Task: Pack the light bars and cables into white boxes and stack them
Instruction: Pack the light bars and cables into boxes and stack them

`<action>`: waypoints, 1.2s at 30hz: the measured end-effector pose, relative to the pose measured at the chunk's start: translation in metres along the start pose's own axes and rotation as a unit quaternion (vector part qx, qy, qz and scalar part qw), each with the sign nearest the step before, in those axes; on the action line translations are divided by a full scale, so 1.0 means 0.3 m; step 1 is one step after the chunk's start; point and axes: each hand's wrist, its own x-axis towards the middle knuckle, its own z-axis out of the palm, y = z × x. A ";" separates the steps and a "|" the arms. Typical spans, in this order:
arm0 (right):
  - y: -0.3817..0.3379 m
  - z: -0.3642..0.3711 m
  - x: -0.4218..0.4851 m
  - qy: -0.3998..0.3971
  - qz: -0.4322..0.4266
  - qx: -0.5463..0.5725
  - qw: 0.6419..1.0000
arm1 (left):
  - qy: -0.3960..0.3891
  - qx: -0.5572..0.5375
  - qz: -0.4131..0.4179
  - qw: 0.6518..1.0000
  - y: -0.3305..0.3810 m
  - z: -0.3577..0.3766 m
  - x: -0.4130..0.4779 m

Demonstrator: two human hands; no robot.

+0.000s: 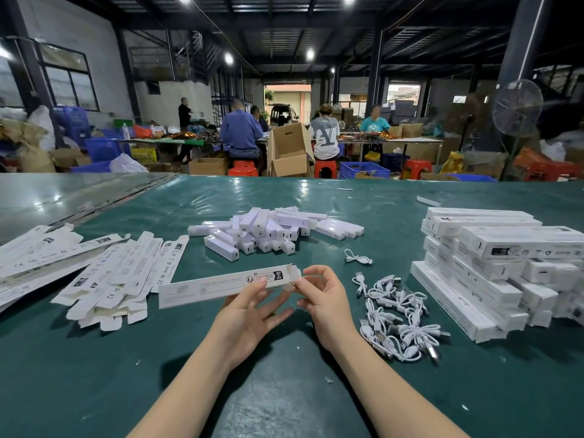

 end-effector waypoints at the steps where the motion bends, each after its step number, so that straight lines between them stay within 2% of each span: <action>1: -0.001 -0.001 -0.001 0.000 -0.003 -0.008 1.000 | 0.007 0.003 -0.002 1.000 -0.001 0.000 0.000; 7: -0.003 0.001 -0.010 -0.030 0.006 -0.045 0.999 | 0.030 0.012 -0.002 0.999 -0.010 -0.015 0.000; 13: -0.015 0.010 -0.020 -0.164 0.054 -0.098 0.980 | 0.035 0.001 0.016 0.999 -0.016 -0.019 -0.001; 17: -0.042 0.002 -0.021 -0.274 0.067 -0.131 0.950 | 0.002 0.048 0.011 0.999 -0.016 -0.011 -0.007; 20: -0.053 -0.016 -0.008 -0.301 0.057 -0.190 0.933 | 0.000 0.048 -0.012 0.999 -0.009 -0.005 -0.003; 22: -0.068 -0.025 0.007 -0.244 0.017 -0.180 0.953 | 0.032 0.012 0.002 0.999 -0.002 -0.002 0.003; 24: -0.080 -0.053 0.036 -0.074 -0.068 -0.229 0.968 | 0.097 -0.067 0.028 0.993 0.019 0.000 0.006; 25: -0.082 -0.077 0.051 0.025 -0.111 -0.301 0.947 | 0.127 -0.084 0.040 0.988 0.034 -0.005 0.005; 26: -0.081 -0.105 0.064 0.099 -0.139 -0.395 0.903 | 0.145 -0.077 0.051 0.985 0.046 -0.014 0.006; 27: -0.077 -0.138 0.071 0.137 -0.140 -0.492 0.848 | 0.156 -0.061 0.052 0.984 0.055 -0.015 0.003; 29: -0.061 -0.190 0.078 0.127 -0.067 -0.656 0.741 | 0.157 -0.034 0.030 0.986 0.051 -0.017 0.005; 30: -0.059 -0.202 0.076 0.110 -0.027 -0.707 0.698 | 0.150 -0.032 0.013 0.988 0.044 -0.014 0.004; 31: -0.062 -0.204 0.074 0.093 0.001 -0.736 0.671 | 0.142 -0.033 -0.003 0.989 0.036 -0.006 0.001; 33: -0.063 -0.198 0.079 0.071 0.008 -0.750 0.658 | 0.133 -0.033 -0.024 0.990 0.025 0.006 0.000; 36: -0.058 -0.186 0.087 0.038 0.000 -0.709 0.704 | 0.132 -0.040 -0.029 0.990 0.025 0.006 -0.001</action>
